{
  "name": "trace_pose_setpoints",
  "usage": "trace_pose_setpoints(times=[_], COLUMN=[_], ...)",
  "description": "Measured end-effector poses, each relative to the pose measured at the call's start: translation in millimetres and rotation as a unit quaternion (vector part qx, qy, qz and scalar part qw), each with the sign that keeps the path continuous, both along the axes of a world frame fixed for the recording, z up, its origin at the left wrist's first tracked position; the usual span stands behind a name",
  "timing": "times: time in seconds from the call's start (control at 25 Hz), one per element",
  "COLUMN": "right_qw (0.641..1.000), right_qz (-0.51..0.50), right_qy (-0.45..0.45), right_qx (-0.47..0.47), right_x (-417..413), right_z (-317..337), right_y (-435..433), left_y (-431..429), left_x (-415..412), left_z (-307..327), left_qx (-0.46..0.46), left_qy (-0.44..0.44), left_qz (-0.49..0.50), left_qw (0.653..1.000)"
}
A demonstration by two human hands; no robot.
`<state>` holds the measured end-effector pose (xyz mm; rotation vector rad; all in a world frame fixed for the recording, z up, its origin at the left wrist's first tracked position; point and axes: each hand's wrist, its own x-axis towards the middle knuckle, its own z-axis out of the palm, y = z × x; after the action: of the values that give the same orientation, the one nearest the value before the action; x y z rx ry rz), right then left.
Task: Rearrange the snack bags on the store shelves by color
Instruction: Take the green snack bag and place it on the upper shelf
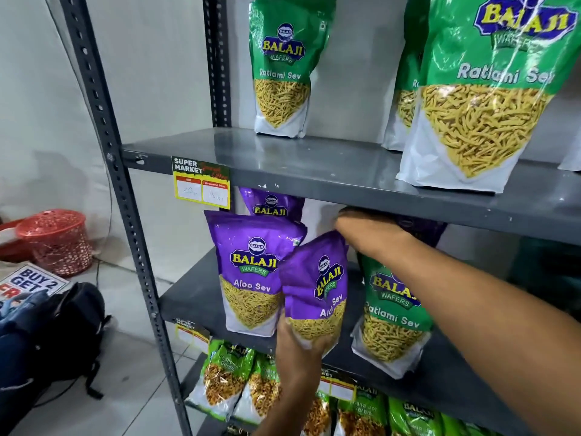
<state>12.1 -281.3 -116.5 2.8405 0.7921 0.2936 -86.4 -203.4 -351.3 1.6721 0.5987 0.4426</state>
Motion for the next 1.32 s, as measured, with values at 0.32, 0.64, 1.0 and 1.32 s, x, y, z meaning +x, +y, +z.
trace_pose_setpoints(times=[0.32, 0.64, 1.0, 1.32], right_qw=[0.997, 0.981, 0.719, 0.605], right_qz=[0.020, -0.074, -0.119, -0.102], right_qy=[-0.049, -0.147, 0.120, 0.170], right_qx=[0.051, 0.105, 0.675, 0.771], right_x=[-11.2, -37.1, -20.4, -3.5], right_z=[-14.2, -30.5, -105.7, -130.6], right_y=[-31.0, -137.1, -168.6, -171.2], left_y=[4.6, -43.0, -77.1, -78.7], left_x=[-28.3, -32.7, 33.3, 57.1], left_z=[-30.1, -56.6, -21.7, -11.3], left_qx=[0.065, 0.220, 0.041, 0.086], left_qy=[-0.069, -0.088, 0.004, 0.078], left_qz=[-0.043, -0.290, -0.298, -0.302], left_qw=[0.995, 0.927, 0.954, 0.946])
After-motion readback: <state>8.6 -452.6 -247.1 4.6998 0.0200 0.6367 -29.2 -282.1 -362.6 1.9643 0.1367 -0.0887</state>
